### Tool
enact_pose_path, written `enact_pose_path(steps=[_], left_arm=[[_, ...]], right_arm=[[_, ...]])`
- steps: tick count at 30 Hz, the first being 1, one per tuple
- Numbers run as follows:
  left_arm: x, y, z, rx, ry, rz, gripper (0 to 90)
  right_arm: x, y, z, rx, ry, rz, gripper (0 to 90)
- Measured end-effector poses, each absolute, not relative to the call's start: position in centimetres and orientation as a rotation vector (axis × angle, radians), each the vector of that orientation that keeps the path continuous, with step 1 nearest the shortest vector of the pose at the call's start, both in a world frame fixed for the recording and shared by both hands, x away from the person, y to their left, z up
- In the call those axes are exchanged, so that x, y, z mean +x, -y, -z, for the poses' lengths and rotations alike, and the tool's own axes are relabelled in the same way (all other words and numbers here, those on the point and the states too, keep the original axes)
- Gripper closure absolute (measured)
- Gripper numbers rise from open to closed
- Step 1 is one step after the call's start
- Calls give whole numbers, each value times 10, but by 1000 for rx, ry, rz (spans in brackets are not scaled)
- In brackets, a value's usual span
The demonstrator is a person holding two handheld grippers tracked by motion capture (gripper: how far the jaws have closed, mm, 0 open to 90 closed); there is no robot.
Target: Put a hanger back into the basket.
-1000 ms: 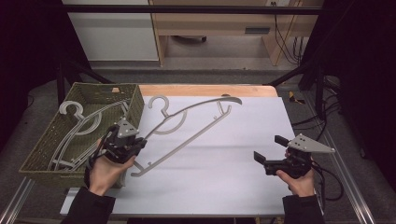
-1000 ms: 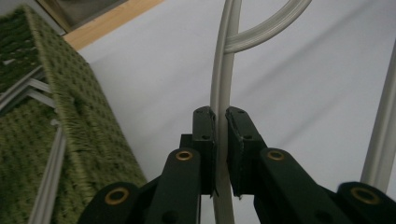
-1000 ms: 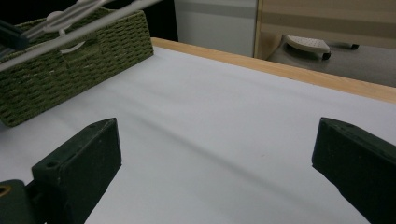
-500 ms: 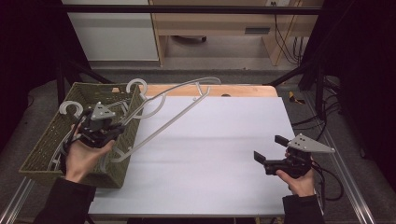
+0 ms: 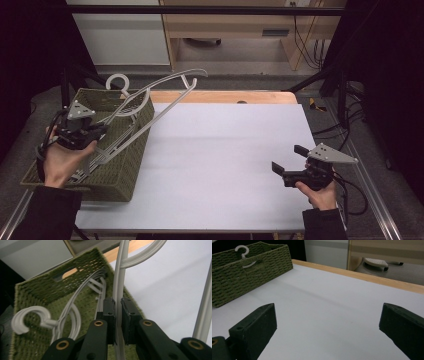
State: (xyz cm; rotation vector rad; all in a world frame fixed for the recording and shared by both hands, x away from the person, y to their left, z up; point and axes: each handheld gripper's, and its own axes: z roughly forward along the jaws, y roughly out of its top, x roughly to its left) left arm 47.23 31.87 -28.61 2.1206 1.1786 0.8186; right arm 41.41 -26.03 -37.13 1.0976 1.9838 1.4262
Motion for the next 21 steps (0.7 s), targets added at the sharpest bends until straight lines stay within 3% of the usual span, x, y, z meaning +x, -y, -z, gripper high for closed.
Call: enact_pose_path(steps=[21], left_arm=[[488, -396, 314, 2121, -1357, -936, 825]], right_arm=[[416, 260, 373, 1100, -1990, -1417, 15]])
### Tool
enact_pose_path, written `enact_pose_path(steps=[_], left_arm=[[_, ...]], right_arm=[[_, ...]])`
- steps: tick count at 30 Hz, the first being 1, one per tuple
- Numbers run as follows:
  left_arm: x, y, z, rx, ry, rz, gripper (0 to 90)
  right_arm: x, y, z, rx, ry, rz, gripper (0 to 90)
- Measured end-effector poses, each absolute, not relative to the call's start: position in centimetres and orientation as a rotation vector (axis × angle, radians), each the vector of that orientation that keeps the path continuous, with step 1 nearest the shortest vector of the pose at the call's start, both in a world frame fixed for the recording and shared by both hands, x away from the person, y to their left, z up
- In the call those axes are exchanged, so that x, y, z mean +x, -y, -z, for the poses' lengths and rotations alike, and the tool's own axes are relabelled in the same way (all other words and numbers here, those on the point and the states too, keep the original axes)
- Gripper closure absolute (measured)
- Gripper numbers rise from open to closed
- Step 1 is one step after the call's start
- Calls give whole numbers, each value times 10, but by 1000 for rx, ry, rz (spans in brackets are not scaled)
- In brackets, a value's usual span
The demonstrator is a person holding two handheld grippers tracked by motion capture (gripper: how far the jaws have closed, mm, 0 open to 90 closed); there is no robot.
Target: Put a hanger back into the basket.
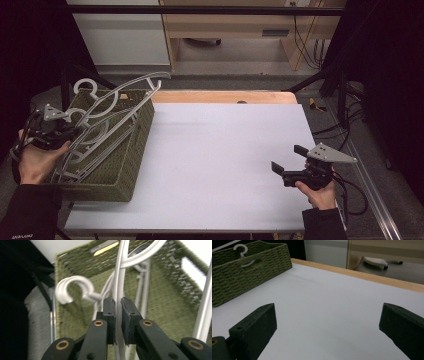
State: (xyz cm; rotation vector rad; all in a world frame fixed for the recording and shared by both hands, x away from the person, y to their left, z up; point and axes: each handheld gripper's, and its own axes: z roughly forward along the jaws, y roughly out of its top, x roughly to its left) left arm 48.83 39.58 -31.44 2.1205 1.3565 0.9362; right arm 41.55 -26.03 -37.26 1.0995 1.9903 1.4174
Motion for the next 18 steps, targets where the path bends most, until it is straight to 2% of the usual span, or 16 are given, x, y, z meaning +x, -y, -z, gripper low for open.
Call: enact_pose_path(steps=[18], left_arm=[[487, -434, 337, 2149, -1461, -1003, 825]], right_arm=[[416, 259, 373, 1106, -1991, -1414, 15]])
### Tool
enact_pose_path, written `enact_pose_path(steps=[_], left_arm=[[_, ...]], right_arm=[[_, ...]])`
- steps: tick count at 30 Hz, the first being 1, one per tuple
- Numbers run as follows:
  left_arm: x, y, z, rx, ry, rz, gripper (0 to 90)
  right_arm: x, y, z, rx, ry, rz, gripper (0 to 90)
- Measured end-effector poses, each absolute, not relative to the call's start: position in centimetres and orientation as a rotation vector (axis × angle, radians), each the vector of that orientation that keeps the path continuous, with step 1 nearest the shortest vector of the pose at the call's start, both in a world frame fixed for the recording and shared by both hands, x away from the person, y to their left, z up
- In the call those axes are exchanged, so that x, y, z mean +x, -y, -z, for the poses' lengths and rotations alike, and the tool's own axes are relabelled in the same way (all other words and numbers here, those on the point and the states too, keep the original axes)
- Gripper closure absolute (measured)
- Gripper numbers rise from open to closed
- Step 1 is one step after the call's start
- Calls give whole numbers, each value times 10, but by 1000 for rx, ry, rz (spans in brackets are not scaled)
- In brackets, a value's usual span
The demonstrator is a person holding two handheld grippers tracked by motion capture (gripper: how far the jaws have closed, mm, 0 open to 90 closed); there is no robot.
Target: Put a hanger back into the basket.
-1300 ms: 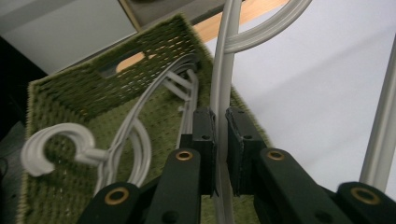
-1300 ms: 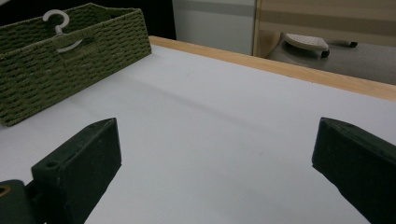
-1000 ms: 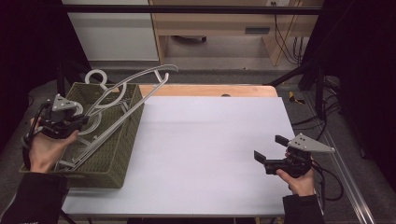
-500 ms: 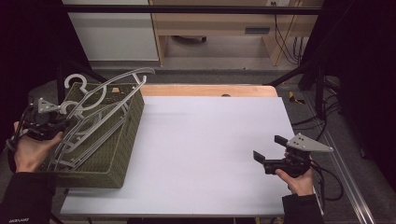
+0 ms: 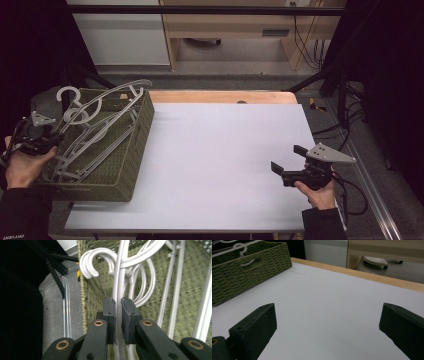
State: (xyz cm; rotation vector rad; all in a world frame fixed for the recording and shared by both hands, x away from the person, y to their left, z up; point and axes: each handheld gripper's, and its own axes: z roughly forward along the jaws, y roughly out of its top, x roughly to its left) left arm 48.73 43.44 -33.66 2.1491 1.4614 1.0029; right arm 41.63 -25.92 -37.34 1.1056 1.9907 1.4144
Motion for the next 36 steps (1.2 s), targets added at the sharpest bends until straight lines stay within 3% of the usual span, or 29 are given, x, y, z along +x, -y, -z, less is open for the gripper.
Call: enact_pose_path(steps=[17, 25, 36], left_arm=[[482, -448, 352, 2206, -1513, -1049, 824], [488, -433, 364, 2336, -1494, -1110, 824], [482, -437, 372, 2254, -1490, -1031, 812]], right_arm=[[417, 258, 375, 1099, -2004, -1405, 15], [416, 259, 374, 1100, -1998, -1408, 15], [416, 258, 374, 1105, -1994, -1407, 15]])
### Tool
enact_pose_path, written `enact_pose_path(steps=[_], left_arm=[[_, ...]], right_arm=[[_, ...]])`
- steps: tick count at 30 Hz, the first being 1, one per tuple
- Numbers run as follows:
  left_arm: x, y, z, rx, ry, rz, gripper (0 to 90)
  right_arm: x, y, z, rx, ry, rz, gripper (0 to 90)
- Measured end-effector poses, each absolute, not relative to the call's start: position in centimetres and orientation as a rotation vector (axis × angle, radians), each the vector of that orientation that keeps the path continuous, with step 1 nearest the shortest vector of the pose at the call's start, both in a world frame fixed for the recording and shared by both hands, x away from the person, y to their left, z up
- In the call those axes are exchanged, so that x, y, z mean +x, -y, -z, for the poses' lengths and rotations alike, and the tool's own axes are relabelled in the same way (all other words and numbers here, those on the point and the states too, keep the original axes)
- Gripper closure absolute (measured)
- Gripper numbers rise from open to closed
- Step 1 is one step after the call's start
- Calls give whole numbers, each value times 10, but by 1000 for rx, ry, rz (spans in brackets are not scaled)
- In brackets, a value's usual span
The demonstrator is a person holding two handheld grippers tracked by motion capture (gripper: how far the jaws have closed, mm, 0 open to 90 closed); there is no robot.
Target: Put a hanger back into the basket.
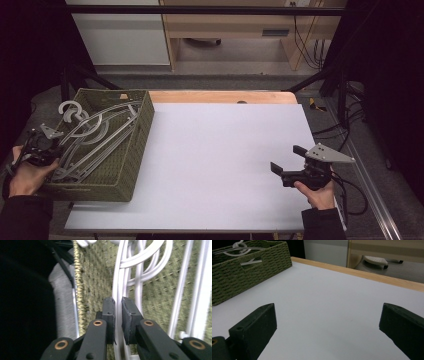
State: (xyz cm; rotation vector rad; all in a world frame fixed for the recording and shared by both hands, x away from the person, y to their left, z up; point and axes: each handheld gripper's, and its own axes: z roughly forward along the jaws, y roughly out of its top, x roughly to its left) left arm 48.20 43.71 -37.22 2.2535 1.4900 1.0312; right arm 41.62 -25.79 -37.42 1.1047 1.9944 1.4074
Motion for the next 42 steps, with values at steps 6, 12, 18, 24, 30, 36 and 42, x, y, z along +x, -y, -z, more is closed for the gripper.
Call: enact_pose_path(steps=[6, 12, 18, 24, 30, 36, 42], left_arm=[[482, -436, 372, 2248, -1491, -1010, 812], [484, -434, 366, 2181, -1590, -961, 801], [485, -436, 369, 2107, -1645, -926, 790], [484, -445, 375, 2124, -1594, -821, 745], [481, -445, 372, 2079, -1563, -775, 582], [473, -437, 366, 2034, -1522, -830, 499], [459, -422, 350, 1887, -1408, -828, 478]], right_arm=[[416, 258, 374, 1100, -2002, -1404, 15], [416, 258, 374, 1103, -1996, -1408, 15], [417, 257, 374, 1098, -2004, -1406, 15], [416, 258, 374, 1102, -1995, -1408, 14], [415, 259, 373, 1100, -1990, -1413, 14], [415, 259, 372, 1102, -1977, -1429, 14], [414, 259, 372, 1100, -1976, -1435, 14]])
